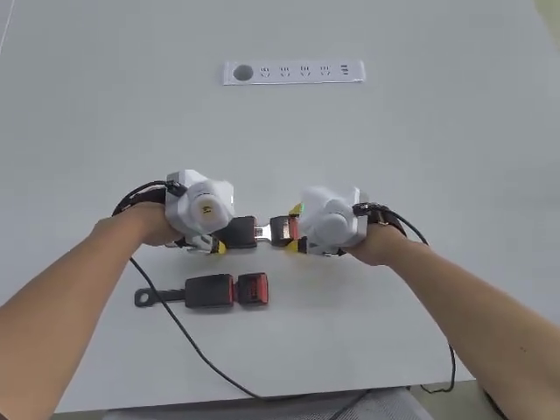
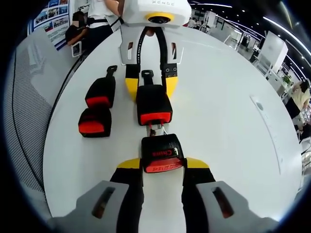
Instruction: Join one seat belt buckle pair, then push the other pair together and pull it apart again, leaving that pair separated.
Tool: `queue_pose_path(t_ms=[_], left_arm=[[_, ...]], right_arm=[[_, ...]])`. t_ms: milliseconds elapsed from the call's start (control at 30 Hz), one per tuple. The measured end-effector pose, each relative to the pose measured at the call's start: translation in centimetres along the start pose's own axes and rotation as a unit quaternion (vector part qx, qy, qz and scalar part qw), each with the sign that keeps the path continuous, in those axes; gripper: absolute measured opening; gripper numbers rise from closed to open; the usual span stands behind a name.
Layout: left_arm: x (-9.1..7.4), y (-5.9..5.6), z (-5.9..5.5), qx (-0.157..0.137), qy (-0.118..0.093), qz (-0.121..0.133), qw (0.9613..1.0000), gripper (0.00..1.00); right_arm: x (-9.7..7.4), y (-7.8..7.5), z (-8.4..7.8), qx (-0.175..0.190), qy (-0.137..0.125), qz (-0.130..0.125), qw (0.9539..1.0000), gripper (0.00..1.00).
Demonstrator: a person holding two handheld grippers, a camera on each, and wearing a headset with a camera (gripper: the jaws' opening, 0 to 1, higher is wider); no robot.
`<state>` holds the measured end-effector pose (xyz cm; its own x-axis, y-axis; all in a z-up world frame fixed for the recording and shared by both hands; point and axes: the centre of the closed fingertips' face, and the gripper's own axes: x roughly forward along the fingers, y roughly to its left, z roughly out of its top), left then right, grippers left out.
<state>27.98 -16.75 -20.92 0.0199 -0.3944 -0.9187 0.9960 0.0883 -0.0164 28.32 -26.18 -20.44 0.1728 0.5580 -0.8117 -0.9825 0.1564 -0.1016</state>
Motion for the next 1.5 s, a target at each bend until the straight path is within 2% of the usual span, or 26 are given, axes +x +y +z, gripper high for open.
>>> queue_pose_path(t_ms=[233, 533, 1133, 1500], left_arm=[[0.0, 0.0, -0.1, -0.001, 0.003, -0.001, 1.0, 0.32], [-0.3, -0.3, 0.2, -0.005, -0.001, 0.0, 1.0, 0.32], [-0.1, -0.1, -0.3, -0.001, -0.002, -0.001, 1.0, 0.32], [-0.4, -0.3, 0.0, 0.001, 0.0, -0.001, 1.0, 0.32]], right_arm=[[-0.1, 0.0, -0.1, -0.007, -0.001, 0.002, 1.0, 0.27], [-0.7, -0.2, -1.0, -0.009, 0.004, 0.002, 0.9999, 0.27], [-2.5, -0.5, -3.5, -0.009, 0.023, 0.006, 0.9997, 0.28], [-3.8, -0.7, -5.0, -0.006, 0.033, 0.005, 0.9994, 0.29]])
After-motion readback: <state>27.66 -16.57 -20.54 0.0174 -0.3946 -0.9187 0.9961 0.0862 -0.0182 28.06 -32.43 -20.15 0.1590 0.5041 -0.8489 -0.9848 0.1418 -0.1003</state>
